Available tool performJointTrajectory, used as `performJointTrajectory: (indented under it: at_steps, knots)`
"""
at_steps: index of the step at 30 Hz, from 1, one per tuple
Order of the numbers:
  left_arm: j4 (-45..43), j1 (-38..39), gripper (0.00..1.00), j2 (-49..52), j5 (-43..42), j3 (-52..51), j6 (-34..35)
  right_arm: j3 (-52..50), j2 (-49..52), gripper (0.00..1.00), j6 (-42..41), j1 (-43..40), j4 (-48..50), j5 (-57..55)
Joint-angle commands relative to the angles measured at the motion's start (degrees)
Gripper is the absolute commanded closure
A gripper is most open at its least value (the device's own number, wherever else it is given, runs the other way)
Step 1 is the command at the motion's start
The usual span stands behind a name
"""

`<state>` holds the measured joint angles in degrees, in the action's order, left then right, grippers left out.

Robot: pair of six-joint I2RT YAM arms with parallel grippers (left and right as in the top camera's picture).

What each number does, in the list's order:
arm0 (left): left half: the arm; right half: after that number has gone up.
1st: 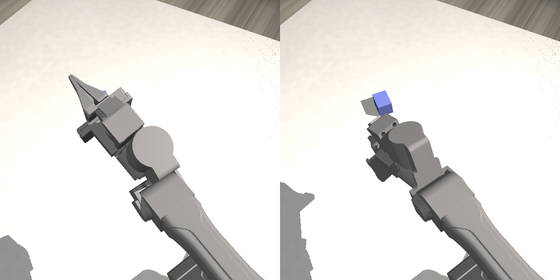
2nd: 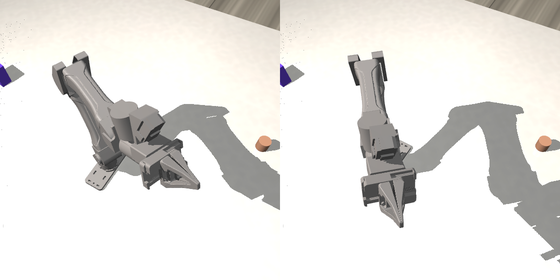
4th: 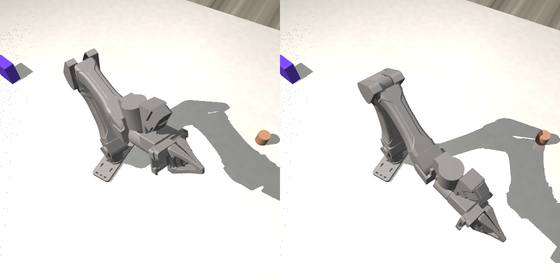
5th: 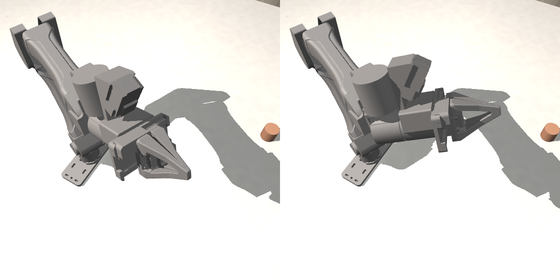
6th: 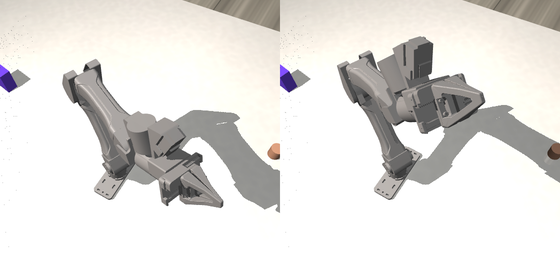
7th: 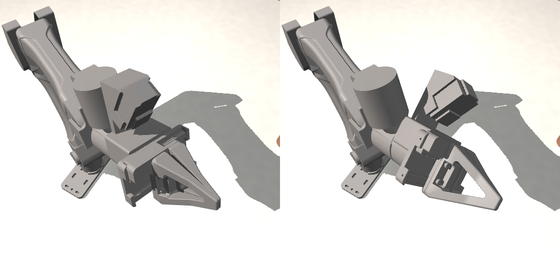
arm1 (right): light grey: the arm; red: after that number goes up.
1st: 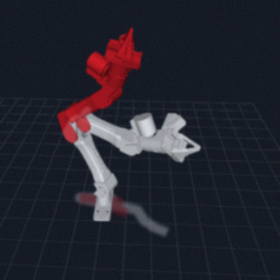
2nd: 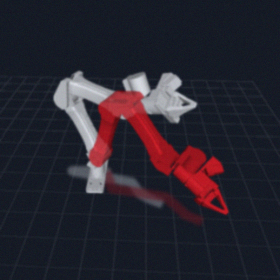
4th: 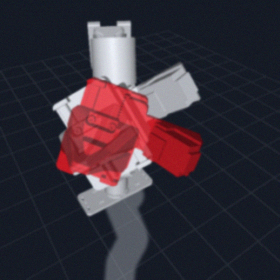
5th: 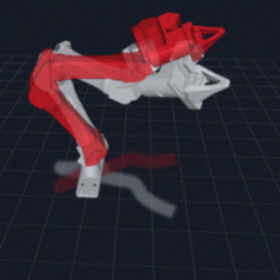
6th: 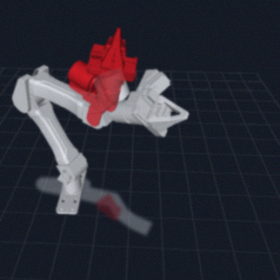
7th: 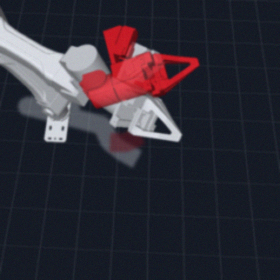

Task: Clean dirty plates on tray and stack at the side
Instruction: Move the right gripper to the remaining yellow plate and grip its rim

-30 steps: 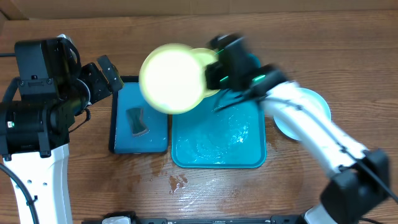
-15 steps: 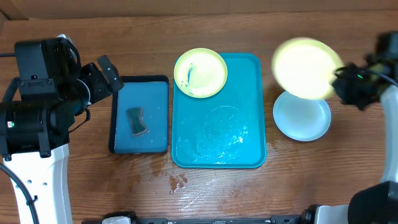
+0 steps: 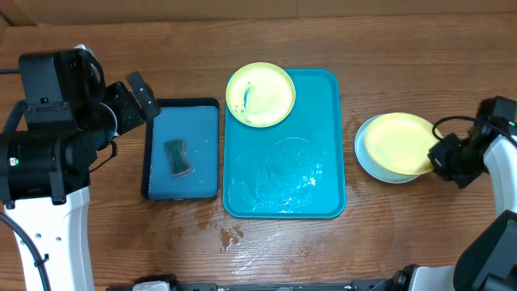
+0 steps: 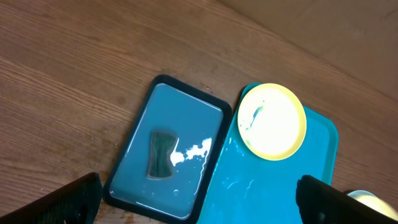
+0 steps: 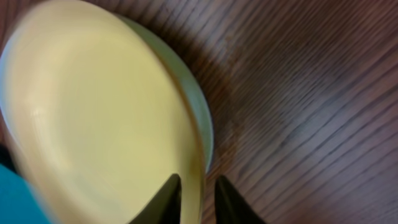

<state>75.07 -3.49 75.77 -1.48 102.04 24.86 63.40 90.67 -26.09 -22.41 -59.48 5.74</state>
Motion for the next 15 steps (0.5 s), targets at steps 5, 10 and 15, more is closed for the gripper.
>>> performJointTrajectory:
  at_steps: [5, 10, 15]
  knots:
    - [-0.1, -0.2, 0.0, -0.1, 0.6, 0.8, -1.1, 9.0, -1.3, 0.6, 5.1, 6.0, -3.3, 0.3]
    - [-0.1, -0.2, 0.0, -0.1, 0.6, 0.8, -1.1, 20.5, -1.4, 0.58, 12.5, 14.5, -7.6, 1.0]
    - [-0.1, -0.2, 0.0, -0.1, 0.6, 0.8, -1.1, 27.9, -1.4, 0.53, 16.2, 25.7, -3.9, 1.3]
